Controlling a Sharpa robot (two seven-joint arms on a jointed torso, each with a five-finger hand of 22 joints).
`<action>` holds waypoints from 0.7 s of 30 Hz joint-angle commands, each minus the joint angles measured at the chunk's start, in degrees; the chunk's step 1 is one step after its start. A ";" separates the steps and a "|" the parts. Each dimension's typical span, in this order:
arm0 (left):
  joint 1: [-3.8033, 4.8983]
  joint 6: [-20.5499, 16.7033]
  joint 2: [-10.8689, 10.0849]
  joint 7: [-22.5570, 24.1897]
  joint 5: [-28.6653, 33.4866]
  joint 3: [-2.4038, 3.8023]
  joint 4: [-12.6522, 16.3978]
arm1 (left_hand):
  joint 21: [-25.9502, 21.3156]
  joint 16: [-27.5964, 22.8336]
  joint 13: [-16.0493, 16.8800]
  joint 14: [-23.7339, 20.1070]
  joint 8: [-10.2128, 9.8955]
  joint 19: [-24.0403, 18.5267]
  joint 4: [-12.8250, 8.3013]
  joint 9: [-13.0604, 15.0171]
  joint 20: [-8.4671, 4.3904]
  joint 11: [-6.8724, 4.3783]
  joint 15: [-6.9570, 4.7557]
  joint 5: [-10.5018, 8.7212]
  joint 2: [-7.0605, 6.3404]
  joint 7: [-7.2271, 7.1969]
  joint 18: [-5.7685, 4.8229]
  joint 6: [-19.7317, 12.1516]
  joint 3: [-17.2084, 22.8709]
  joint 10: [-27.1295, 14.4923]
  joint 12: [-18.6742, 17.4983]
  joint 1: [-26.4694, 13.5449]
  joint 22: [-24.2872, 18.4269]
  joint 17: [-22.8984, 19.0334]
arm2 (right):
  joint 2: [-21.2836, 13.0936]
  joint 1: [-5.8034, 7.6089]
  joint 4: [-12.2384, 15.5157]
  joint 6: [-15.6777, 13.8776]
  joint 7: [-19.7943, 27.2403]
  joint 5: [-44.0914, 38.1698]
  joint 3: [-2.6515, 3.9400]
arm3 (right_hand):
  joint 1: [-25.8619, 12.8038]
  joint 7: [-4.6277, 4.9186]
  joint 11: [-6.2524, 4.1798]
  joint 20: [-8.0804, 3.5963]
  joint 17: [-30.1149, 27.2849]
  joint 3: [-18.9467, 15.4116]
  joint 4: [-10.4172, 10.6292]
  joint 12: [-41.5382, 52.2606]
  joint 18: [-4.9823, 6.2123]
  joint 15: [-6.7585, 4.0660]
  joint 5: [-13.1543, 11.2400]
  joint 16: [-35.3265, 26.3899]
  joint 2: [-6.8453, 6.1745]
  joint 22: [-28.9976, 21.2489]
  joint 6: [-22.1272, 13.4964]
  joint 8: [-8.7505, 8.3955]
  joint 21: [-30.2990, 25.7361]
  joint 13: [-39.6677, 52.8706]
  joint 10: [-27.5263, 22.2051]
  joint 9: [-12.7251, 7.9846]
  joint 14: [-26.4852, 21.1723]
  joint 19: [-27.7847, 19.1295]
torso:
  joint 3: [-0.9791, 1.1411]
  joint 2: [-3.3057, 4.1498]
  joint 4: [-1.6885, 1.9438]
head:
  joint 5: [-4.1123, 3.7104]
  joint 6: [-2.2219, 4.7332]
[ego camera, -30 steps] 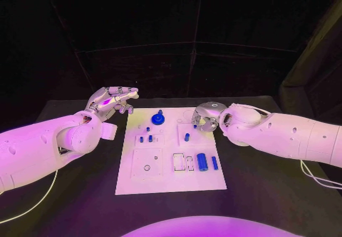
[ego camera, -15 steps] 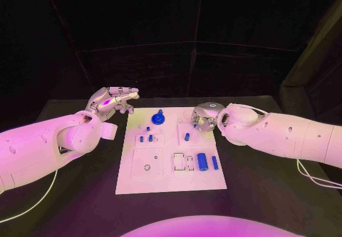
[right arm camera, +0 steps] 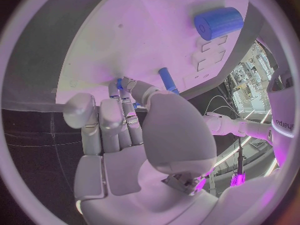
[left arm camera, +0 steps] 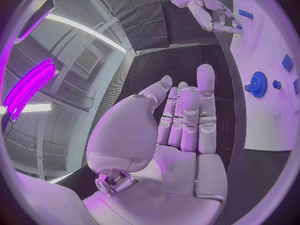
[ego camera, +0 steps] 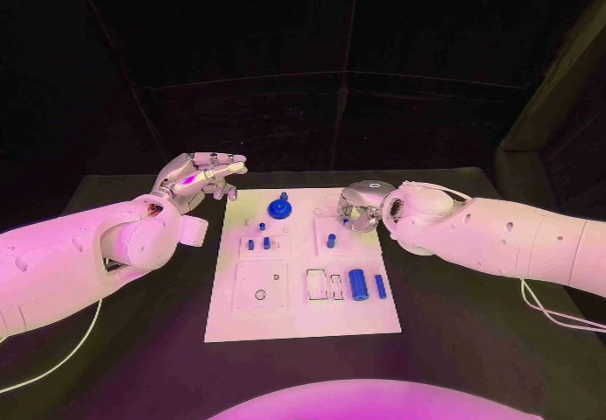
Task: Assemble the parts on the task board
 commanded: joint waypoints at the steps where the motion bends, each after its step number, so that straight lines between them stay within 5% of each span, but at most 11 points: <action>1: 0.08 0.70 0.01 0.03 0.27 0.04 0.11 | -0.24 -0.27 -0.09 -0.54 0.22 -0.48 -0.34 -0.06 0.03 0.43 0.00 0.15 -0.05 0.29 0.59 -0.12 0.00 -0.22 0.28 0.46 -0.08 -0.22 | 0.16 -0.62 0.06 2.28 -0.74 -0.67 -0.40 | 0.62 -0.11 -0.17 -0.04 0.01 0.27 -0.12 0.28 -0.65 -0.29 -0.24 0.39 0.36 0.41 0.58 0.22 0.38 0.22 0.62 0.08 1.55 0.27 | 0.00 -0.03 0.04 | -0.07 -0.10; 10: 0.07 0.78 -0.02 -0.06 0.27 0.03 0.16 | -0.30 -0.36 -0.11 -0.65 0.22 -0.51 -0.39 -0.07 0.05 0.46 0.03 0.15 -0.03 0.32 0.59 -0.19 0.01 -0.28 0.30 0.52 -0.12 -0.42 | 0.23 -0.90 0.45 -2.22 -2.29 -3.20 -0.40 | 2.75 -0.98 -1.17 -0.75 0.43 1.23 -1.39 1.53 -1.37 -1.07 -1.77 1.43 2.10 4.96 3.72 1.42 3.58 0.84 3.97 0.64 1.49 1.42 | 0.01 -0.04 0.03 | -0.08 -0.21; 21: 0.07 0.55 -0.15 -0.31 0.27 0.02 0.02 | -0.54 -0.50 -0.21 -0.97 0.26 -0.59 -0.81 -0.08 0.15 0.59 0.14 0.16 0.23 0.48 0.61 -0.64 0.22 -0.65 0.42 1.09 -0.36 -0.87 | -0.19 -1.04 1.37 -7.47 -3.18 -3.86 -0.39 | 2.85 -0.66 -0.91 -0.84 0.27 1.94 -1.90 0.94 -1.57 -0.96 -1.63 1.75 2.00 6.10 3.33 0.85 4.50 0.74 3.67 0.47 1.43 1.58 | -0.02 -0.09 -0.02 | -0.22 -0.17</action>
